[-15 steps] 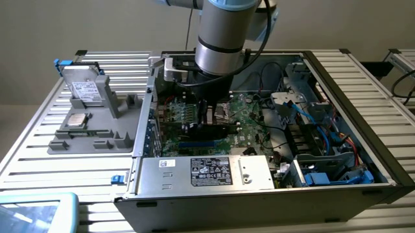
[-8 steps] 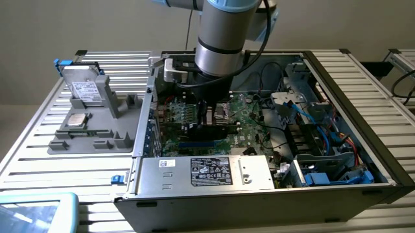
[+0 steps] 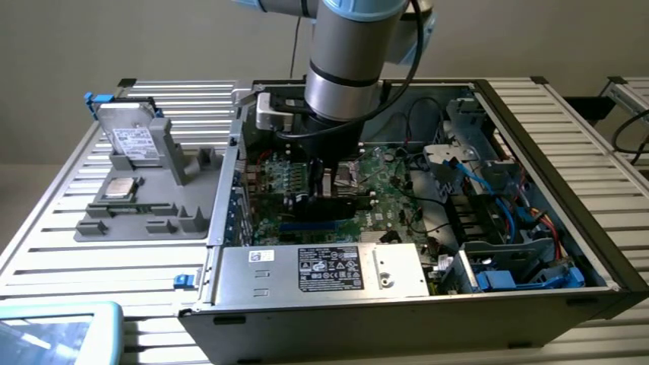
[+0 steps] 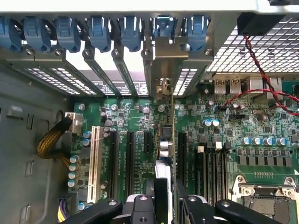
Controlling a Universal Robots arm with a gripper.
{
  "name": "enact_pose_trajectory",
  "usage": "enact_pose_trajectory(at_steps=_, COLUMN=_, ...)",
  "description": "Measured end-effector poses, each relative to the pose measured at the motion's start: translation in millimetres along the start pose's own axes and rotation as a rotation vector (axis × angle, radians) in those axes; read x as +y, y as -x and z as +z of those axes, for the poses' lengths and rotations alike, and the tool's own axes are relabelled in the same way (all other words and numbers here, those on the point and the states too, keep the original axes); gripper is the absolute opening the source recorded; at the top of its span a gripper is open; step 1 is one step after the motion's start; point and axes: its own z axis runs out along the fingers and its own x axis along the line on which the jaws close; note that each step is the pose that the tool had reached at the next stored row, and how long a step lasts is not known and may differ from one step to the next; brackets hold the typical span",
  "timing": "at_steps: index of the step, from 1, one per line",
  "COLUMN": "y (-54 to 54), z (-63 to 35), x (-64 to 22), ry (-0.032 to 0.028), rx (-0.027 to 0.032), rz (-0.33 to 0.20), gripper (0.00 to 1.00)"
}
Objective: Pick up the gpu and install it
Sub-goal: 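Insert the gpu into the slot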
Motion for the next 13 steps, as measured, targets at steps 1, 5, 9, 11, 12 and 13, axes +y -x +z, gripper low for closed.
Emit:
enact_pose_trajectory(at_steps=1, y=-0.2, z=0.2, x=0.0, ry=0.0, rx=-0.0004, rz=0.001, gripper=0.27)
enact_pose_trajectory(at_steps=5, y=-0.2, z=0.9, x=-0.1, ry=0.0003, rx=-0.0022, rz=0.009, gripper=0.27)
enact_pose_trajectory(at_steps=9, y=-0.2, z=1.4, x=0.5, ry=0.0006, rx=-0.0046, rz=0.022, gripper=0.27)
enact_pose_trajectory(at_steps=11, y=-0.3, z=1.4, x=1.1, ry=0.0007, rx=-0.0049, rz=0.022, gripper=0.27)
enact_pose_trajectory(at_steps=12, y=-0.3, z=1.6, x=1.3, ry=0.0007, rx=-0.0052, rz=0.022, gripper=0.27)
enact_pose_trajectory(at_steps=13, y=-0.3, z=1.9, x=1.2, ry=0.0006, rx=-0.0053, rz=0.022, gripper=0.27)
